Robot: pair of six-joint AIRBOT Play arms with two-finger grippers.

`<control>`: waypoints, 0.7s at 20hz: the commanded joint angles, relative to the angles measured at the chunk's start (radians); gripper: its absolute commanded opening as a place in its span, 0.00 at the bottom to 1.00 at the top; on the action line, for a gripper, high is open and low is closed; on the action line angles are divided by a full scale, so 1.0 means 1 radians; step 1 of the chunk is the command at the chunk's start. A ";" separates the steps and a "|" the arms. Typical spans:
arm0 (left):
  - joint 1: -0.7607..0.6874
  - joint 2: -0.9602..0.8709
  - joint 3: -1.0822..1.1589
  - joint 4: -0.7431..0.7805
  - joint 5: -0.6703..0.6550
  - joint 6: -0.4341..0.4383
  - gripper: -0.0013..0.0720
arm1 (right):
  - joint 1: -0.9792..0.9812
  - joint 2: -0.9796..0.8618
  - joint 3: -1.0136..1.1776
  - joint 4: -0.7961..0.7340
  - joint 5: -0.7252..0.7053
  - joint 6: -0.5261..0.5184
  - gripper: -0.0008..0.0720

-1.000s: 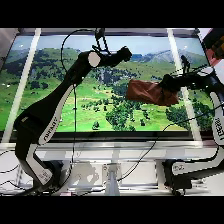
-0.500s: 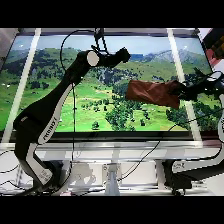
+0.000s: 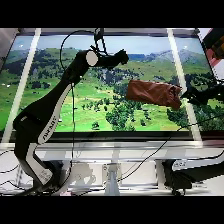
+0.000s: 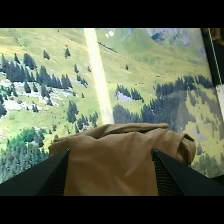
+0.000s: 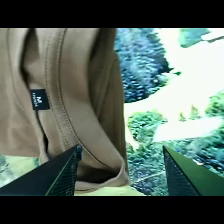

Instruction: Fold the clothes and pants, and hang the long-sleeved shirts on hangers.

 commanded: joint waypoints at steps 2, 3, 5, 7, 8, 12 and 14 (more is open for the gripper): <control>0.000 0.001 0.000 0.001 -0.003 0.000 0.81 | -0.039 -0.089 0.001 0.199 0.025 -0.090 0.82; 0.000 0.001 0.000 0.001 -0.003 0.000 0.81 | -0.042 -0.121 0.001 0.264 0.053 -0.117 0.82; 0.000 0.001 0.000 0.000 -0.003 0.000 0.81 | -0.042 -0.180 0.001 0.366 0.096 -0.152 0.82; 0.000 0.001 0.000 0.000 -0.003 0.000 0.81 | -0.041 -0.228 0.001 0.407 0.097 -0.151 0.94; 0.000 0.001 0.000 0.000 -0.003 0.000 0.81 | -0.041 -0.244 0.001 0.413 0.091 -0.150 0.96; 0.000 0.001 0.000 0.000 -0.002 0.000 0.81 | -0.013 -0.269 0.001 0.429 0.055 -0.161 0.96; 0.000 0.001 0.000 0.000 -0.002 0.000 0.81 | 0.037 -0.269 0.000 0.430 0.026 -0.179 0.96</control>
